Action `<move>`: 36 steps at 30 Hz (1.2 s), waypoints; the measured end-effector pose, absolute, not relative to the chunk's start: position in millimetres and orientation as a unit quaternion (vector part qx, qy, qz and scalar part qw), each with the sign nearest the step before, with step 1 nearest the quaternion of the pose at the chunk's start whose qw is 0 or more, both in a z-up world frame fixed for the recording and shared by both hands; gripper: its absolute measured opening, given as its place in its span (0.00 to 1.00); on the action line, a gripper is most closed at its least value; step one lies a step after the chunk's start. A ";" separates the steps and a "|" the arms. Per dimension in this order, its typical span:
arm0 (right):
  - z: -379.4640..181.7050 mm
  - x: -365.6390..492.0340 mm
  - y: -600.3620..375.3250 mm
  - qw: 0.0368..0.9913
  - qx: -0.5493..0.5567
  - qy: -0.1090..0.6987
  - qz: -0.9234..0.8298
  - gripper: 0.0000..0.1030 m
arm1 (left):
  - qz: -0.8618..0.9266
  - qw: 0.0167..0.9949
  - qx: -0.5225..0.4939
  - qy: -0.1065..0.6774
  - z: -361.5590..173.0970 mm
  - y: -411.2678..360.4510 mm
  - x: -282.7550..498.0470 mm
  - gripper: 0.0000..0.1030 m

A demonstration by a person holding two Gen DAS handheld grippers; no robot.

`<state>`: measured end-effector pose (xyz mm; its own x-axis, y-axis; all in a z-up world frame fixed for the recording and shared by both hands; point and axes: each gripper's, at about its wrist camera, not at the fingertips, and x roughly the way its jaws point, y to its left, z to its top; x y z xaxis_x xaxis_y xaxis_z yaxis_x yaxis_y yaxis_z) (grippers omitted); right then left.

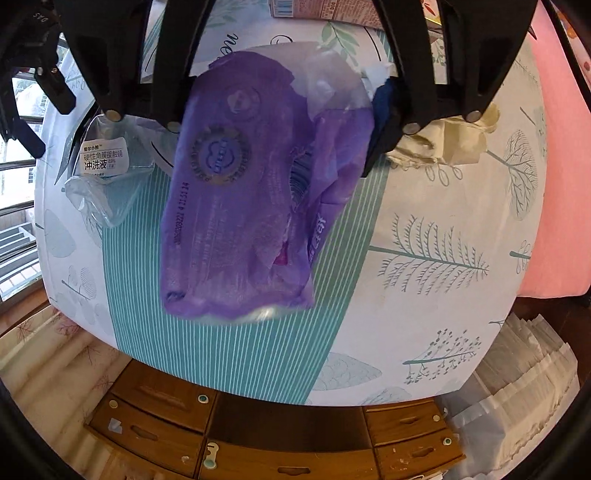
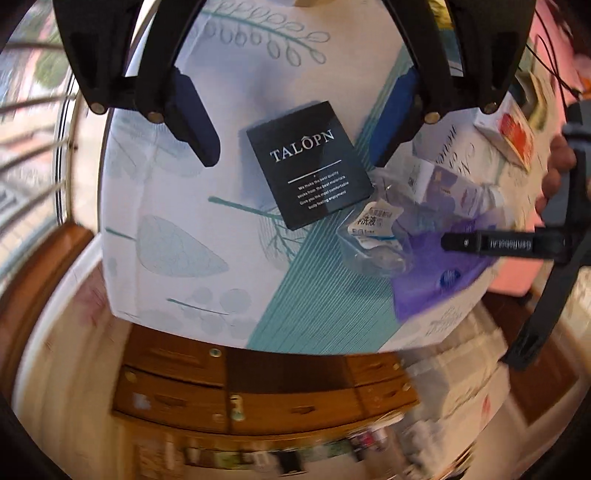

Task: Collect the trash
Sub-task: 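Grasp the purple bag with the left tool while the right tool grasps the black TALOPN card, then lift the purple bag and black card and carry them down toward the bin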

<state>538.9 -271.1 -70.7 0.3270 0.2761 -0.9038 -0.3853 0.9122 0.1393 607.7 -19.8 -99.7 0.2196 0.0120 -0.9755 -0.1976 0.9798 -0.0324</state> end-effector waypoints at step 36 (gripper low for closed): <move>28.7 403.3 -242.4 0.826 0.054 0.521 0.208 0.57 | -0.012 0.852 -0.098 0.514 48.0 -11.8 414.5 0.16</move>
